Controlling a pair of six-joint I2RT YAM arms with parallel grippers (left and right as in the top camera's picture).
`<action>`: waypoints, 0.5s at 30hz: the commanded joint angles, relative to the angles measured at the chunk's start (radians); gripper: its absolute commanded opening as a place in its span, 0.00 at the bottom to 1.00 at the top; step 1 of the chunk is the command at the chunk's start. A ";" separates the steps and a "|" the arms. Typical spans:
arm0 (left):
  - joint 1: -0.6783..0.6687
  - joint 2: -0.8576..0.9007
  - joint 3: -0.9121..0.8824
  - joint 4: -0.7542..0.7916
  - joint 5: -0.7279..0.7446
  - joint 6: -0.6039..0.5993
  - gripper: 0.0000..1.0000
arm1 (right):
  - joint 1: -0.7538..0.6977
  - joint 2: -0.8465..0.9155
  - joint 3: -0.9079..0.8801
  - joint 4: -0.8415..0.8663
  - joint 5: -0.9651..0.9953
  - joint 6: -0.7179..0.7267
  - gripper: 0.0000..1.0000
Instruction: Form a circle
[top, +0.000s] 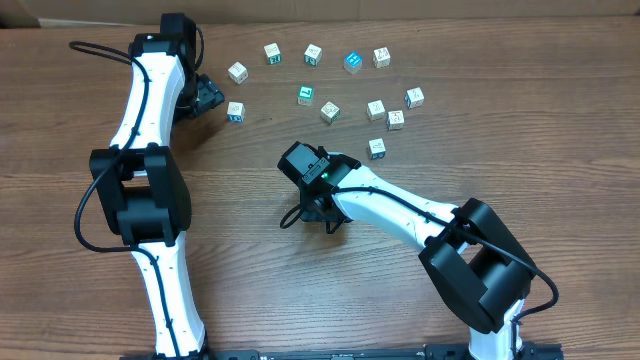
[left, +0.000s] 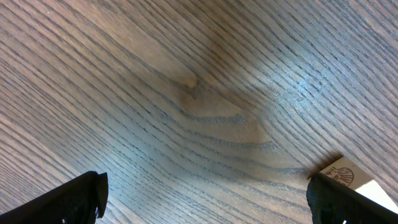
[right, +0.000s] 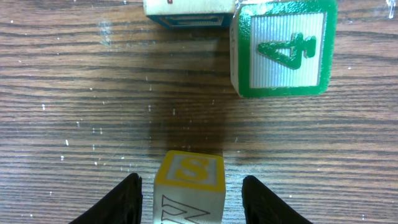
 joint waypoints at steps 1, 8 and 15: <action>-0.008 -0.035 -0.003 0.000 0.004 0.019 0.99 | -0.001 0.003 -0.012 0.000 -0.008 0.000 0.49; -0.008 -0.035 -0.003 0.000 0.004 0.019 0.99 | -0.001 0.003 -0.013 -0.009 -0.035 0.001 0.41; -0.008 -0.035 -0.003 0.000 0.004 0.019 1.00 | -0.001 0.003 -0.013 -0.011 -0.038 0.001 0.34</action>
